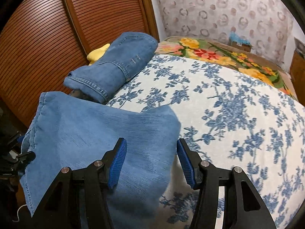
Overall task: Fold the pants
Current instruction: 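Grasp the leg hem with the right tool, adjust it, then open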
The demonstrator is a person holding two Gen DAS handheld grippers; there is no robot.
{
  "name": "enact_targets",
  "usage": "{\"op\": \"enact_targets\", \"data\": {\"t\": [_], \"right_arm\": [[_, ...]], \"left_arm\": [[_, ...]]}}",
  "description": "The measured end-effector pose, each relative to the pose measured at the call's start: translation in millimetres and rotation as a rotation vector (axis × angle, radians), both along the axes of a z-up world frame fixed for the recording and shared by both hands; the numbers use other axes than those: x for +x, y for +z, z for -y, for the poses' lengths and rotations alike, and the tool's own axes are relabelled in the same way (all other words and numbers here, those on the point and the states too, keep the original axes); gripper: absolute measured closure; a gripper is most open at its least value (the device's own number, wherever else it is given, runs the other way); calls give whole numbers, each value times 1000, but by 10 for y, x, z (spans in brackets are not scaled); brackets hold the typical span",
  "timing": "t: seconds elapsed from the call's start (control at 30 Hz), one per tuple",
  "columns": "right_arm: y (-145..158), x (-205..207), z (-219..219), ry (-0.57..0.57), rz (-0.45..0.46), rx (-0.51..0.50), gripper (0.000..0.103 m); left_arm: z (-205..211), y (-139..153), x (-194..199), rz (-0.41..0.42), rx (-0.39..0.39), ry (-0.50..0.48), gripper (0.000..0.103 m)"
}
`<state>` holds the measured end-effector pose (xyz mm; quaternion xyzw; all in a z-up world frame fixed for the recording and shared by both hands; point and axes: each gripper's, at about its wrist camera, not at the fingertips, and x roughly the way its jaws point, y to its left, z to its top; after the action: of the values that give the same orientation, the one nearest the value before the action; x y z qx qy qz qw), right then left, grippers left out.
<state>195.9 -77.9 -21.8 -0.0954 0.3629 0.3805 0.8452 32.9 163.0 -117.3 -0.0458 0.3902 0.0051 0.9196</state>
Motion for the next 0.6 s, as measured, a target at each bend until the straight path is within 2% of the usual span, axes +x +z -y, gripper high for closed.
{"op": "enact_targets", "data": {"t": [0.03,0.1,0.13,0.17,0.2,0.23,0.3,0.37,0.6], "right_arm": [[-23,13,-15,6,-4,4,47],[-89,55,-36,19,-11,14,57],[-108,72,-31,27,-16,26,67],[-109,84,-31,29,-15,39,82],[-86,79,-14,37,-13,55,85],[-34,43,7,29,32,57,89],[112,-158,34,-23,185,34,91],[243,-311,75,-3,265,34,91],[516,-246,515,-68,303,11,91]], "left_arm": [[2,-6,-6,0,-3,1,36],[7,16,-16,11,-14,0,36],[10,29,-20,15,-19,-3,36],[17,48,-21,19,-19,-6,36],[34,77,-18,24,-15,-9,36],[53,105,-13,28,-9,-13,36],[87,157,1,41,-4,-26,36],[121,189,34,47,-2,-35,36],[394,373,245,81,12,-102,36]]}}
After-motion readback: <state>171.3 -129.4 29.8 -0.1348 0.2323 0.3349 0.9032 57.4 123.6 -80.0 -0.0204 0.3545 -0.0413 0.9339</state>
